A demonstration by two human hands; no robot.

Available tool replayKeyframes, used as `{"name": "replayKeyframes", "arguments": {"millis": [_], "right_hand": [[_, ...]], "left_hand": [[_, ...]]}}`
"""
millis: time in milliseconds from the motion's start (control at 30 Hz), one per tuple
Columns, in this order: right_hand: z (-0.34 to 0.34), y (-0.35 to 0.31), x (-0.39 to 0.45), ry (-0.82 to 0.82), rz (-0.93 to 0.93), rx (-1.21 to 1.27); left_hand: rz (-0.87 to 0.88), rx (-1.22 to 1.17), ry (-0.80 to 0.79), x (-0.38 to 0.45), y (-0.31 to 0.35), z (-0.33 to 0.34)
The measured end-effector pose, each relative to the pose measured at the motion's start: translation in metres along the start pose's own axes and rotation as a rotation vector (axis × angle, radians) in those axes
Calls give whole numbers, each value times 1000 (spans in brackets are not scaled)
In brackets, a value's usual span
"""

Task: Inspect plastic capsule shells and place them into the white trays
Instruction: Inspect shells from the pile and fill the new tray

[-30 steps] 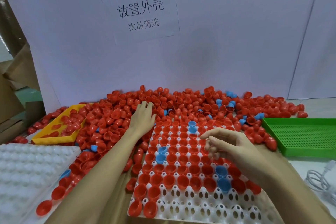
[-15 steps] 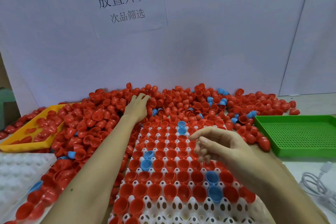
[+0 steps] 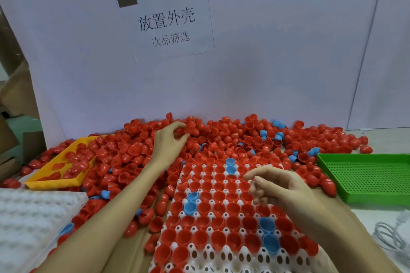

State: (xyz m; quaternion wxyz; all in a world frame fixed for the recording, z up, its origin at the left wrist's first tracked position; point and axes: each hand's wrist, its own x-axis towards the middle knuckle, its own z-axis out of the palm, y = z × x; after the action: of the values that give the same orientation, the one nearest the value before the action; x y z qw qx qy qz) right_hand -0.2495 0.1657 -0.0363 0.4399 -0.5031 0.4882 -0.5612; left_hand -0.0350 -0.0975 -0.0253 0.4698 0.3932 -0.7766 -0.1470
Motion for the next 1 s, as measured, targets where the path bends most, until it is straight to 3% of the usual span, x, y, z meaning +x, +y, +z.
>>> {"name": "replayKeyframes", "arguments": {"millis": [133, 233, 367, 567, 767, 1000], "right_hand": [[3, -1, 1, 54, -31, 1], [12, -4, -2, 63, -117, -77], [27, -8, -9, 18, -241, -198], [35, -12, -11, 56, -209, -144], [31, -7, -6, -75, 136, 432], [29, -3, -4, -154, 149, 469]], "left_hand": [[-93, -350, -119, -62, 48, -13], [-158, -697, -335, -104, 83, -24], [-195, -890, -530, -128, 108, -29], [-410, -1112, -549, -136, 109, -33], [-699, -1403, -705, -134, 98, -37], [-653, -1355, -676, -131, 91, -36]]}}
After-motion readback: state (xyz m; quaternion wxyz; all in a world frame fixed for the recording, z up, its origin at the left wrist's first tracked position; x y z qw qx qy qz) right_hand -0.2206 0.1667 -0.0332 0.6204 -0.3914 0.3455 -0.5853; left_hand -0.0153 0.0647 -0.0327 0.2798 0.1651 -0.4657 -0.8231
